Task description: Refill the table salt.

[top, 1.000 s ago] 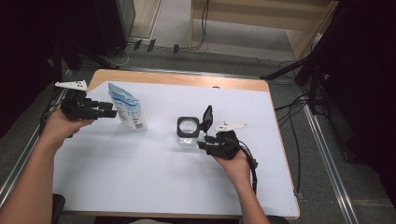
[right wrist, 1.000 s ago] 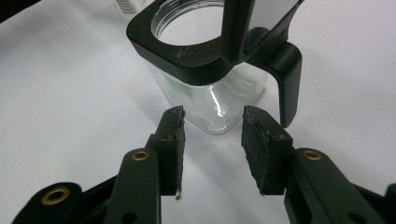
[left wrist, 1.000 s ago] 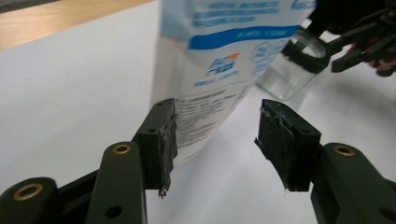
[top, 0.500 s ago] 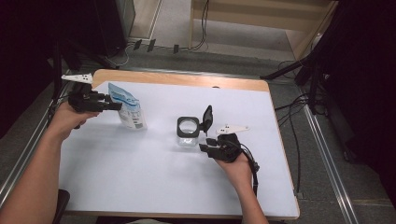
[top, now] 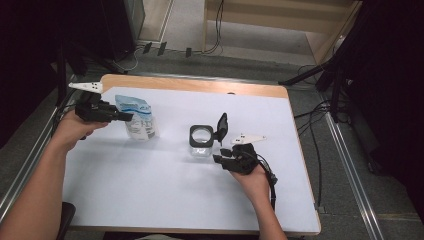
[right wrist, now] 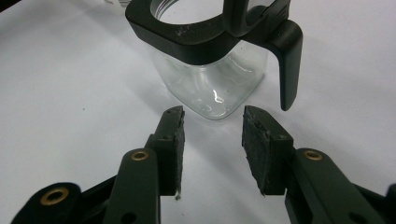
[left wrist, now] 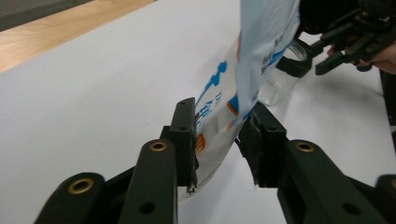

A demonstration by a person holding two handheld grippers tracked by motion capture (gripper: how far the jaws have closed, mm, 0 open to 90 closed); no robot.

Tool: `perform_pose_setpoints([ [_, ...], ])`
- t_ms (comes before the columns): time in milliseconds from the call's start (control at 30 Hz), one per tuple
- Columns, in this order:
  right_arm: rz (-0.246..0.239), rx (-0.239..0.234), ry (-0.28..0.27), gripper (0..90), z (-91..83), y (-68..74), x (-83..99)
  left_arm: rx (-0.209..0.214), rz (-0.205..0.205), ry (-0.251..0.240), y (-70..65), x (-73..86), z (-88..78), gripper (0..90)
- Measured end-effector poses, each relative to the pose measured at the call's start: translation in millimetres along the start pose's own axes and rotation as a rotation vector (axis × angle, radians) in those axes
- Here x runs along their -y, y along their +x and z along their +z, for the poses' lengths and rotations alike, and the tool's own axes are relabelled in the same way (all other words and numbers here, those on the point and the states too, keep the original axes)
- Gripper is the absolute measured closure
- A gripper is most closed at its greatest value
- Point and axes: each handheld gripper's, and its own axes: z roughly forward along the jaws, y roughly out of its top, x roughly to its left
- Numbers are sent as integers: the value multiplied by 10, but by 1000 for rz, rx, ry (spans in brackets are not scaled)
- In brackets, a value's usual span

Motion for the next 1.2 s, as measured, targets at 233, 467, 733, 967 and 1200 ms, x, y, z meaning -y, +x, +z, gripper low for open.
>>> perform_pose_setpoints([
  [233, -2, -5, 8, 603, 17, 8, -6, -27, -8, 24, -39, -17, -23, 768],
  [467, -13, -22, -6, 605, -3, 50, -28, -67, 24, 65, -105, -47, -34, 879],
  [733, -89, -71, -13, 608, -16, 222, -110, -87, 29, 153, -179, -172, -12, 877],
  [967, -112, -93, -4, 615, 40, 270, -172, -101, 3, 161, -224, -206, 12, 900],
  [1200, -113, -94, -21, 635, 48, 286, -192, -107, 27, 186, -397, -361, 71, 900],
])
